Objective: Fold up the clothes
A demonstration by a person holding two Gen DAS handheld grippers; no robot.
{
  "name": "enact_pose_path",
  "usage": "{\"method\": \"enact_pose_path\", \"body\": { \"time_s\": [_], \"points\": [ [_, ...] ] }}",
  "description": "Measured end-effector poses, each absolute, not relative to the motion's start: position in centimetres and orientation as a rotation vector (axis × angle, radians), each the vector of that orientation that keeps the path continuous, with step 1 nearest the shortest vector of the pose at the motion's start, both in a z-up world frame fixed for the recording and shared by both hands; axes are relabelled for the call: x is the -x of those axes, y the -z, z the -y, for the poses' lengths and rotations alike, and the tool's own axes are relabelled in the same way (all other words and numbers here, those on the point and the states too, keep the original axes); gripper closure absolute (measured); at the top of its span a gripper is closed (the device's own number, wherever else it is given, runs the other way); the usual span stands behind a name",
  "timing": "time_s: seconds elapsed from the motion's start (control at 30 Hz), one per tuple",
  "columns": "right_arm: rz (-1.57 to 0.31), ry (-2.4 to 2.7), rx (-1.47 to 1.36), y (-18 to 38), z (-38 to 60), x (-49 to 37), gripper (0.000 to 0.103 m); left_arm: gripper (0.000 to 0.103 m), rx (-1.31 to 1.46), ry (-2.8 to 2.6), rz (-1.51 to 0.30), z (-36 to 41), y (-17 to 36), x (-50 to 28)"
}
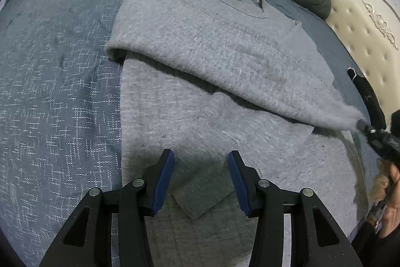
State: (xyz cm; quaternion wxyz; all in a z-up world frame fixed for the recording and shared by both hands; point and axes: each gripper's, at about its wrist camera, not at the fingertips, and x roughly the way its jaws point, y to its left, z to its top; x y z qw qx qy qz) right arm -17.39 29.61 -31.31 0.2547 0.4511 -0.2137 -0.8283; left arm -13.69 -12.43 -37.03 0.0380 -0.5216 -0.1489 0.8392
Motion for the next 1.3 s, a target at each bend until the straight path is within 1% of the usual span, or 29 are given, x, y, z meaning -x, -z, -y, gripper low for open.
{"method": "enact_pose_path", "body": {
  "time_s": [0.07,0.17,0.37,0.5,0.63,0.87,1.07,1.13,1.17,1.2,1.27,1.3],
  "points": [
    [0.552,2.279,-1.157,29.1,-29.9,16.2,0.097,0.053,1.599,-2.567,0.482,12.8,37.2,13.6],
    [0.54,2.321,-1.1,27.6,-30.6,15.3,0.097,0.053,1.597,-2.563,0.497,13.1,37.3,13.5],
    [0.61,2.311,-1.135,30.5,-31.6,15.5,0.097,0.053,1.556,-2.608,0.534,14.6,35.5,13.5],
    [0.647,2.303,-1.122,30.8,-32.6,15.7,0.097,0.053,1.558,-2.716,0.481,17.7,33.9,14.5],
    [0.662,2.296,-1.11,30.9,-33.1,15.8,0.097,0.053,1.617,-2.755,0.422,20.4,34.4,16.3],
    [0.671,2.293,-1.108,31.4,-33.3,16.3,0.097,0.053,1.617,-2.781,0.28,21.7,35.8,19.6],
    [0.656,2.295,-1.128,32.0,-33.1,16.6,0.097,0.055,1.539,-2.788,0.264,22.3,36.2,21.6],
    [0.652,2.295,-1.133,32.2,-32.9,16.7,0.097,0.062,1.52,-2.781,0.283,22.3,36.4,22.6],
    [0.649,2.295,-1.135,32.2,-32.9,16.7,0.097,0.075,1.512,-2.777,0.283,22.4,36.4,22.9],
    [0.644,2.295,-1.134,32.2,-32.8,16.7,0.097,0.084,1.501,-2.778,0.273,22.4,36.4,23.0],
    [0.633,2.292,-1.13,32.0,-32.5,16.6,0.097,0.094,1.474,-2.795,0.213,22.0,35.8,22.9],
    [0.627,2.29,-1.128,31.9,-32.4,16.6,0.097,0.094,1.458,-2.814,0.172,21.7,35.3,22.8]
  ]
}}
